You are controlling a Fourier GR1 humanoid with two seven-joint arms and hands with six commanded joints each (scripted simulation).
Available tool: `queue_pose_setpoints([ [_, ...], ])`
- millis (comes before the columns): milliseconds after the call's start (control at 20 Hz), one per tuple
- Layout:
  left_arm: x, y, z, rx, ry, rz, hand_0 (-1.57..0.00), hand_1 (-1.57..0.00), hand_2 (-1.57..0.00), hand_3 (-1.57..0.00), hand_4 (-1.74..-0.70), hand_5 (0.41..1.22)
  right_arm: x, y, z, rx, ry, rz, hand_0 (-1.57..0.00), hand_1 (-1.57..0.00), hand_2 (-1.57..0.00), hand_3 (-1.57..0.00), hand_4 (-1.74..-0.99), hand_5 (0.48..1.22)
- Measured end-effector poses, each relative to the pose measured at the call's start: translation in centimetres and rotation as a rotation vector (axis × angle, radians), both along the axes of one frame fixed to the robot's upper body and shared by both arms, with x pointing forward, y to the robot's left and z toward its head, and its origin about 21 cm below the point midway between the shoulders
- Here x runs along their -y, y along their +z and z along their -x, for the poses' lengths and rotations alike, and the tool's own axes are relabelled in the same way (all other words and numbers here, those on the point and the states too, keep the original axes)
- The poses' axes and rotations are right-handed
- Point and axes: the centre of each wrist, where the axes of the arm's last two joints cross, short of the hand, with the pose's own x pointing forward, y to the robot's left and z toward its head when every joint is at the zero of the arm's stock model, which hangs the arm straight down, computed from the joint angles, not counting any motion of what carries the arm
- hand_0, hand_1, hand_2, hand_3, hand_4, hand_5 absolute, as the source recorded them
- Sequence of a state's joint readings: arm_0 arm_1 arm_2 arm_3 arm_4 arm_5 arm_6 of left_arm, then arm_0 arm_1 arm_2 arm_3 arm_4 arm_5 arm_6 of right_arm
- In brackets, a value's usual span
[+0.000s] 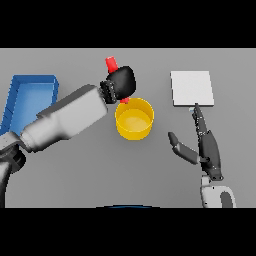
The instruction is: Pick up the red beaker and tilt it to pour out 1 green nut into yellow bowl. Pick up the yellow bowl and place it on the metallic measuring scale.
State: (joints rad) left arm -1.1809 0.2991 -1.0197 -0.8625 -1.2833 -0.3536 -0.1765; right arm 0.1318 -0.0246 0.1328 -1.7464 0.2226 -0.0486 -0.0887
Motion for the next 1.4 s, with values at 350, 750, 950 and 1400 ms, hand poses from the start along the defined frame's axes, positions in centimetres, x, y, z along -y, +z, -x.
queue_pose_setpoints([
  [350,2.6,1.4,0.0,0.134,-0.127,-0.15,-1.57,-1.57,-1.57,-1.57,-1.73,1.221,0.0,-0.3,0.0,0.008,-0.003,0.007,0.0,0.0,0.0,0.0,-1.133,0.575],
  [750,1.6,13.8,-3.5,0.346,-0.053,-0.091,-1.57,-1.57,-1.57,-1.57,-1.72,1.221,-0.4,0.0,0.0,0.027,0.013,0.006,0.0,0.0,0.0,0.0,-1.128,0.554],
  [950,-2.7,20.7,-5.5,0.361,0.222,0.205,-1.57,-1.57,-1.57,-1.52,-1.73,1.221,-0.4,-0.2,-0.3,0.018,0.035,-0.008,0.0,0.0,0.0,0.0,-1.102,0.572],
  [1400,-22.9,19.8,-7.8,0.047,0.853,1.237,-1.57,-1.57,-1.57,-1.55,-1.74,1.221,-0.3,0.1,-0.9,0.027,0.055,0.036,0.0,0.0,0.0,0.0,-1.132,0.614],
])
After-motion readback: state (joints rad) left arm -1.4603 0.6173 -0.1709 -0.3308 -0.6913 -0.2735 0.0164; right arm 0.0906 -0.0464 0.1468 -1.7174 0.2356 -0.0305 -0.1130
